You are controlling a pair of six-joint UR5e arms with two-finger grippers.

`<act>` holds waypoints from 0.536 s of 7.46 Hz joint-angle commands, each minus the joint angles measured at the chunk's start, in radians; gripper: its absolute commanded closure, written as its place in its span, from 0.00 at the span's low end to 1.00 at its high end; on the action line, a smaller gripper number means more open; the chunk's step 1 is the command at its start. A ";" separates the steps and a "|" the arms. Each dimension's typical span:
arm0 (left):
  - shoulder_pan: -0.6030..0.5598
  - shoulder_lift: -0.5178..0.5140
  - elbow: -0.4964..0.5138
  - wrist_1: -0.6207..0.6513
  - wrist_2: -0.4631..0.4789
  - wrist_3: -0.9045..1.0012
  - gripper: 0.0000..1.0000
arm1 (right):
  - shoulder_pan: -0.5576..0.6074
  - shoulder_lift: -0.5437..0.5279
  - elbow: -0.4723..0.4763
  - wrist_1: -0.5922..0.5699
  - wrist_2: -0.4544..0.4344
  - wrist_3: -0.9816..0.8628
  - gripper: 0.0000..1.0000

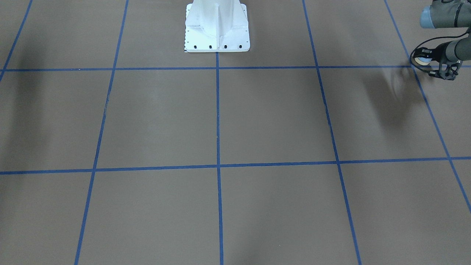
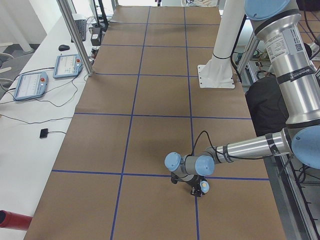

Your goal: Place and press bell with both arms

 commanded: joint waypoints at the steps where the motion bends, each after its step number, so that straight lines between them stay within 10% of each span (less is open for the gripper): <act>1: -0.002 0.068 -0.141 0.009 0.000 -0.015 0.92 | 0.000 0.000 0.000 0.000 -0.001 0.000 0.00; 4: -0.002 0.044 -0.296 0.010 0.000 -0.147 1.00 | 0.000 0.000 0.000 0.003 0.000 0.000 0.00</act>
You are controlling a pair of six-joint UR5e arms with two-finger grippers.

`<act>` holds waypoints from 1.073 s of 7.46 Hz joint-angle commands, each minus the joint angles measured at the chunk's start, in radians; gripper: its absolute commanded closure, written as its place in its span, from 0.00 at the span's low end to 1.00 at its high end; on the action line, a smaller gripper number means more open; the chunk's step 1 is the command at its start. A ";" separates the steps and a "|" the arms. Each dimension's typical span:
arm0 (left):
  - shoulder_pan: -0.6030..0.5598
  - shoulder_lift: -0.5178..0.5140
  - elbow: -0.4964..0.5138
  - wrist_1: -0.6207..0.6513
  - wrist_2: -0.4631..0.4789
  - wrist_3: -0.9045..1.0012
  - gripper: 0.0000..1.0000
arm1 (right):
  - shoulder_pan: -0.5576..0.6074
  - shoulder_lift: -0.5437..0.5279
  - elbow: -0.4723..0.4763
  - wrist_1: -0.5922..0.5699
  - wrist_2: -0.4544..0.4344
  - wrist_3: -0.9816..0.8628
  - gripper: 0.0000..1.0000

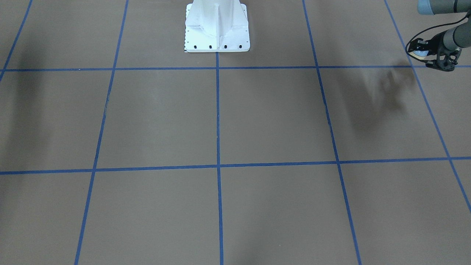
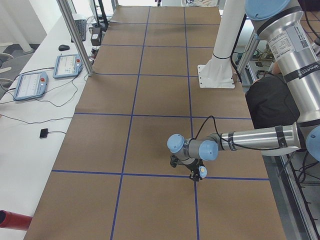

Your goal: Place and press bell with both arms

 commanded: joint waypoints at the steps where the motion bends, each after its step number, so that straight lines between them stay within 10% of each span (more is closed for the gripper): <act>1: -0.003 -0.071 -0.085 0.001 -0.001 -0.091 1.00 | 0.000 0.000 0.000 0.002 0.001 0.000 0.00; 8: 0.001 -0.597 -0.035 0.071 -0.002 -0.560 1.00 | 0.000 -0.003 0.003 0.005 0.005 0.000 0.00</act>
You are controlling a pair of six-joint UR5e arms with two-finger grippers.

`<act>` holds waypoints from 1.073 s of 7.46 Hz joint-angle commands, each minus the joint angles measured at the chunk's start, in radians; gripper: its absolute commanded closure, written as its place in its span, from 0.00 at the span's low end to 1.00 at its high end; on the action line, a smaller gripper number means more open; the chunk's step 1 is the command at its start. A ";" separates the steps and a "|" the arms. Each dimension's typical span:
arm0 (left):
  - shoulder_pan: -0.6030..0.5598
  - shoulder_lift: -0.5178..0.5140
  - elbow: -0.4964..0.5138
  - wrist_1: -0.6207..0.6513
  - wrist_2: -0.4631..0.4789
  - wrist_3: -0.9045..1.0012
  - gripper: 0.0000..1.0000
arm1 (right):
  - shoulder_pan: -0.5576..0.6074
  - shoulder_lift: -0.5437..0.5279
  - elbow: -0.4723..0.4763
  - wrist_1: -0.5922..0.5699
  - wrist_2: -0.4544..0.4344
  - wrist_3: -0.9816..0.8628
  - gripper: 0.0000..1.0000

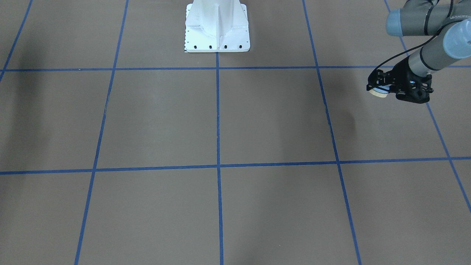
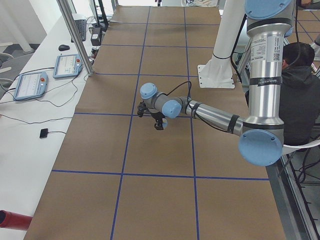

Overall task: Place and press bell with both arms
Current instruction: 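Carry the blue bell with the left gripper to the table center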

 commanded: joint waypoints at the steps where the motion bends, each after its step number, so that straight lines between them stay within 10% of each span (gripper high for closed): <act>1: 0.025 -0.236 0.055 0.158 -0.002 -0.070 1.00 | 0.000 0.001 0.000 0.000 0.001 0.000 0.00; 5: 0.158 -0.586 0.262 0.302 0.001 -0.229 1.00 | 0.000 0.004 -0.002 0.000 0.001 0.000 0.00; 8: 0.244 -0.934 0.625 0.282 -0.001 -0.383 1.00 | 0.000 0.006 -0.002 0.000 0.001 0.002 0.00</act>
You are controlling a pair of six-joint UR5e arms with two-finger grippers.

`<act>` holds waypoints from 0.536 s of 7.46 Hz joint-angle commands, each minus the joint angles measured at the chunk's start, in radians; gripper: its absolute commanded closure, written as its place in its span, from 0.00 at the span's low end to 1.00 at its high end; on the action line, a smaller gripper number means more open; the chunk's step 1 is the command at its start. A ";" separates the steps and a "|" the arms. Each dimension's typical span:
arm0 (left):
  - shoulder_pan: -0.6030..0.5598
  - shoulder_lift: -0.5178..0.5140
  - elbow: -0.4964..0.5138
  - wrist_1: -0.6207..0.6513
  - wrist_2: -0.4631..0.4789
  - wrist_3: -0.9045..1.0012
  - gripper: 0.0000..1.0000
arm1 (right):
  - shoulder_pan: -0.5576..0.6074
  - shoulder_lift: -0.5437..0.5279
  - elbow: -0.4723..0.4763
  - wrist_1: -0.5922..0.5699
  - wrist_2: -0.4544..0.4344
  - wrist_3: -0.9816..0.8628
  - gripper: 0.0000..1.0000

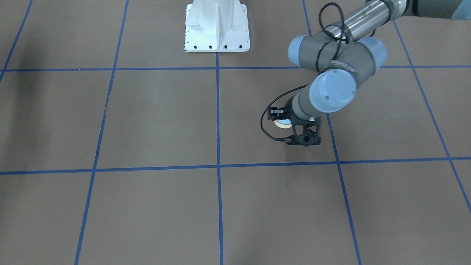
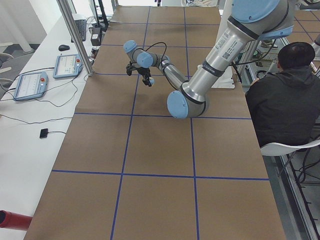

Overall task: Place and press bell with both arms
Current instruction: 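Carry the blue bell with the left gripper to the table center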

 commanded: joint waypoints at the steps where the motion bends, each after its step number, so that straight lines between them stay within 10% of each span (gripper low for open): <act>1: 0.049 -0.199 0.224 -0.023 -0.001 -0.068 1.00 | 0.000 0.001 0.000 0.000 0.000 0.000 0.00; 4: 0.084 -0.261 0.377 -0.183 0.001 -0.162 0.97 | 0.000 0.001 0.000 0.000 0.000 0.000 0.00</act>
